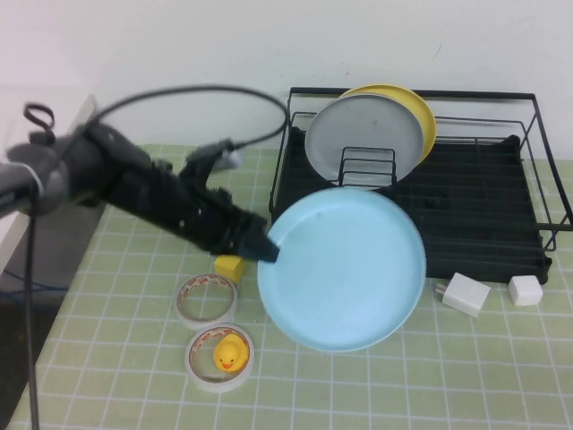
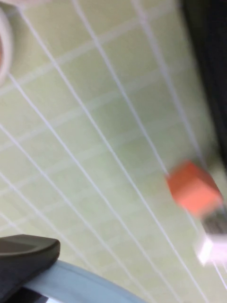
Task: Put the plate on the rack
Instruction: Hand over the plate, then place the plate on the rack
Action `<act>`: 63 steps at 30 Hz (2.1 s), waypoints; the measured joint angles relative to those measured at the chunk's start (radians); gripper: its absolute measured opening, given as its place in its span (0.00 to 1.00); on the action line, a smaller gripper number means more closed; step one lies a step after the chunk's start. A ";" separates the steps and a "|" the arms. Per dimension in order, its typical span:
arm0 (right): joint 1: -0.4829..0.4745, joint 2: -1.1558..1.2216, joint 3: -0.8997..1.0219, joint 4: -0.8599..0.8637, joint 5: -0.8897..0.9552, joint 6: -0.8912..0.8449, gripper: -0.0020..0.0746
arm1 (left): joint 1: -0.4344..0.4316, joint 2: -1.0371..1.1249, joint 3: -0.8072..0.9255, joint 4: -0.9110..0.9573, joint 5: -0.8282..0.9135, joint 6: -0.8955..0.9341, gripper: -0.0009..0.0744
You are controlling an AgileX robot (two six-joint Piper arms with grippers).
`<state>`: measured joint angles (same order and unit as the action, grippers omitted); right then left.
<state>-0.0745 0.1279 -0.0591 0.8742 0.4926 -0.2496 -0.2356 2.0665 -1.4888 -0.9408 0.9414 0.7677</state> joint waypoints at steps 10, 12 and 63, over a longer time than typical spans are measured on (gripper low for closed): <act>0.000 0.356 -0.221 0.315 0.070 -0.533 0.58 | -0.125 -0.248 0.051 0.043 -0.023 0.029 0.02; 0.000 0.457 -0.271 0.377 0.121 -0.663 0.59 | -0.158 -0.290 0.080 0.046 -0.039 0.012 0.02; 0.098 1.491 -0.839 0.815 0.183 -1.891 0.21 | -0.127 -0.597 0.301 0.509 -0.388 -0.547 0.09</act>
<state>0.0235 1.6186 -0.8981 1.6891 0.6756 -2.1405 -0.3631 1.4698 -1.1881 -0.4316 0.5537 0.2204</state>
